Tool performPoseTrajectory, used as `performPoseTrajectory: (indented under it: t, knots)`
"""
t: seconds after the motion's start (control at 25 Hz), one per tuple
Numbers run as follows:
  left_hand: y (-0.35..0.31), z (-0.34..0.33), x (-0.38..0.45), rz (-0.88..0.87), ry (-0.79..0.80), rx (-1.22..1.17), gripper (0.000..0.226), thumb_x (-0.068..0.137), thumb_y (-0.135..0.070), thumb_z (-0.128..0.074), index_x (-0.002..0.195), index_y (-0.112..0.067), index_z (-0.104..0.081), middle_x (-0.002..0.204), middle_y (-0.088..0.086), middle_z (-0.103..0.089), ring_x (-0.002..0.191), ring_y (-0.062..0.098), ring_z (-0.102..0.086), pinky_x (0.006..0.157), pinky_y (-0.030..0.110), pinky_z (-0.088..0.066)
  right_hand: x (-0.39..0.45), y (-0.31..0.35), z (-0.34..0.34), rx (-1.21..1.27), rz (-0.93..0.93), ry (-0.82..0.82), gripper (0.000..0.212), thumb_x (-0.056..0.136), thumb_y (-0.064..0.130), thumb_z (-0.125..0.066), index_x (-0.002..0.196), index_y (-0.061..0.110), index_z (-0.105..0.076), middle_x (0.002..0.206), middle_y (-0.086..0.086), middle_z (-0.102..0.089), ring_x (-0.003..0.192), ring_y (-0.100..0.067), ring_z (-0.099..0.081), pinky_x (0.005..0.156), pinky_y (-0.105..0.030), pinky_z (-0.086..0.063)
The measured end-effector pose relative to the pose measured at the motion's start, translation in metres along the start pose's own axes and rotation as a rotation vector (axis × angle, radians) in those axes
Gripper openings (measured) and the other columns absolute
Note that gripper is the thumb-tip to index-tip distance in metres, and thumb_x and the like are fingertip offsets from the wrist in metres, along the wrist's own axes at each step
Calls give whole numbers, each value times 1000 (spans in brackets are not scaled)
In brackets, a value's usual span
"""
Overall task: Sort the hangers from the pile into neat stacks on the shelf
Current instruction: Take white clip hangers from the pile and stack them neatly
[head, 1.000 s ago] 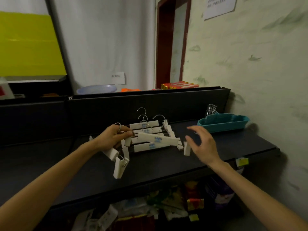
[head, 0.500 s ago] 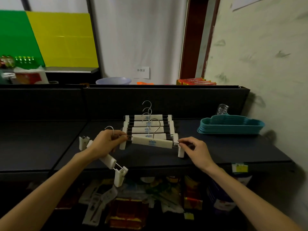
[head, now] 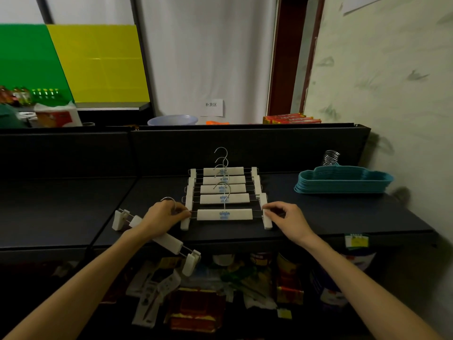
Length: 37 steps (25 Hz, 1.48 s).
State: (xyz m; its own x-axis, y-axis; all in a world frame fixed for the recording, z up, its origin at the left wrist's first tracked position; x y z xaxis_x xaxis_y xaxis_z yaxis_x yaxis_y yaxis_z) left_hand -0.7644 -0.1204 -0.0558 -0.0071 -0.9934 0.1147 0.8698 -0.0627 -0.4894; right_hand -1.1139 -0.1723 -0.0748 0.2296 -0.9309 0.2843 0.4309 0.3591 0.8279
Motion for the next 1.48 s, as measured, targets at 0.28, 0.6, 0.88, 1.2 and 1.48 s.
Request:
performPoseTrajectory:
  t: [0.28, 0.6, 0.88, 1.2, 1.48]
  knots:
    - [5, 1, 2, 31, -138, 27, 20, 94, -45, -65, 105, -28, -66, 88, -11, -64, 76, 3, -63, 64, 14, -44, 11, -3, -6, -55, -56, -102, 20, 93, 21, -69, 112, 22, -75, 107, 7, -72, 102, -7, -65, 93, -30, -54]
    - [13, 16, -2, 45, -250, 16, 23, 98, -39, -60, 114, -24, -63, 96, -9, -63, 83, 3, -60, 73, 22, -49, 11, -2, -6, -106, -75, -163, 23, 96, 22, -65, 118, 21, -72, 113, 3, -68, 105, -12, -62, 87, -24, -49]
    - [-1, 44, 1, 82, -365, -226, 25, 104, -41, -50, 113, -21, -61, 95, -1, -68, 80, 16, -67, 78, 41, -58, -11, 49, -9, -273, 171, -323, 24, 99, 32, -58, 118, 20, -66, 117, 6, -62, 107, -6, -57, 86, -26, -50]
    - [-55, 34, 37, 123, -378, -339, 31, 104, -45, -48, 92, -18, -60, 81, 10, -67, 77, 28, -68, 68, 36, -53, -31, 112, -63, 217, 171, 224, 44, 94, 37, -66, 133, 21, -57, 101, -2, -73, 81, -20, -71, 75, -32, -59]
    - [-98, 26, 54, -46, -195, -15, 46, 99, -62, -43, 103, -22, -64, 83, -1, -67, 72, 14, -65, 64, 29, -51, -17, 95, -30, 321, 117, 59, 21, 95, 23, -65, 115, 21, -70, 98, -3, -76, 79, -8, -71, 59, -17, -52]
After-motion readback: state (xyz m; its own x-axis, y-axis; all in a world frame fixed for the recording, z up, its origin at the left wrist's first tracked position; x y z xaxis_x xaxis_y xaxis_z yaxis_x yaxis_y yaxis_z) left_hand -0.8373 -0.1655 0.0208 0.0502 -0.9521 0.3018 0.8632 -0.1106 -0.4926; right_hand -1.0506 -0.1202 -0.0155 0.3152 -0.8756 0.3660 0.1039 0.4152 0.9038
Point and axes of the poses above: each hand's wrist, its own x-axis towards the middle knuckle, its own z-axis out of the back of the hand, y = z × x, the point moved 7 cm from there along x, towards the middle knuckle
